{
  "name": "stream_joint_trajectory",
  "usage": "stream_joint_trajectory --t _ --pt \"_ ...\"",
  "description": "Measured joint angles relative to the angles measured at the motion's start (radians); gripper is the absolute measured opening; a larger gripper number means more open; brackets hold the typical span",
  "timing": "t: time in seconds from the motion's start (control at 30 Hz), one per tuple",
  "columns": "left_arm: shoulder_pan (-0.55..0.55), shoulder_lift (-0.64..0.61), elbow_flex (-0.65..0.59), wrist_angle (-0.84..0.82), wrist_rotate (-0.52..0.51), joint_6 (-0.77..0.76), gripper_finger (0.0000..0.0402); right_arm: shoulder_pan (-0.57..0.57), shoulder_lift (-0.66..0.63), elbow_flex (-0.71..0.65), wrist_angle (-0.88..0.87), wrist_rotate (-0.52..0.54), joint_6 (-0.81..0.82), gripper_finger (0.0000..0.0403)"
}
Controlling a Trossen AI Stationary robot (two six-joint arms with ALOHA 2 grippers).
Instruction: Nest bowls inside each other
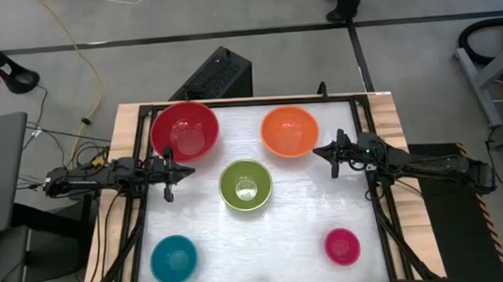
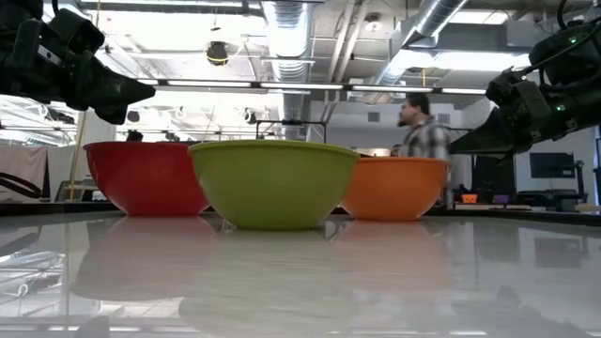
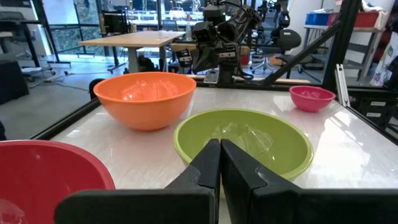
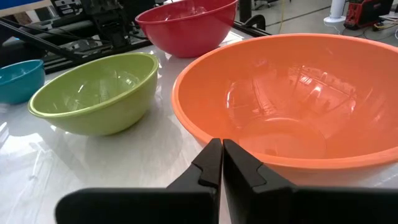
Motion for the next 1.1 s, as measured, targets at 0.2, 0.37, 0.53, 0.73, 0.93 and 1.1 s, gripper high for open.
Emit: stream_joint_trajectory --t 0.2,0.37,0.53,0.73,0.93,1.1 --pt "0.000 0.000 0.000 0.000 0.000 0.000 0.0000 0.000 0.000 0.000 0.000 0.000 0.000 0.0036" --pt "0.000 0.000 0.000 0.000 0.000 0.000 0.0000 0.000 0.000 0.000 0.000 0.000 0.000 0.0036" --pt "0.000 0.000 0.000 0.000 0.000 0.000 0.0000 0.000 0.000 0.000 0.000 0.000 0.000 0.0036" --pt "0.000 0.000 0.000 0.000 0.000 0.000 0.0000 0.000 0.000 0.000 0.002 0.000 0.001 0.0036" --pt "0.000 0.000 0.000 0.000 0.000 0.000 0.0000 0.000 0.000 0.000 0.001 0.000 0.001 0.0036" --pt "0.000 0.000 0.000 0.000 0.000 0.000 0.0000 0.000 0.000 0.000 0.020 0.000 0.035 0.0036"
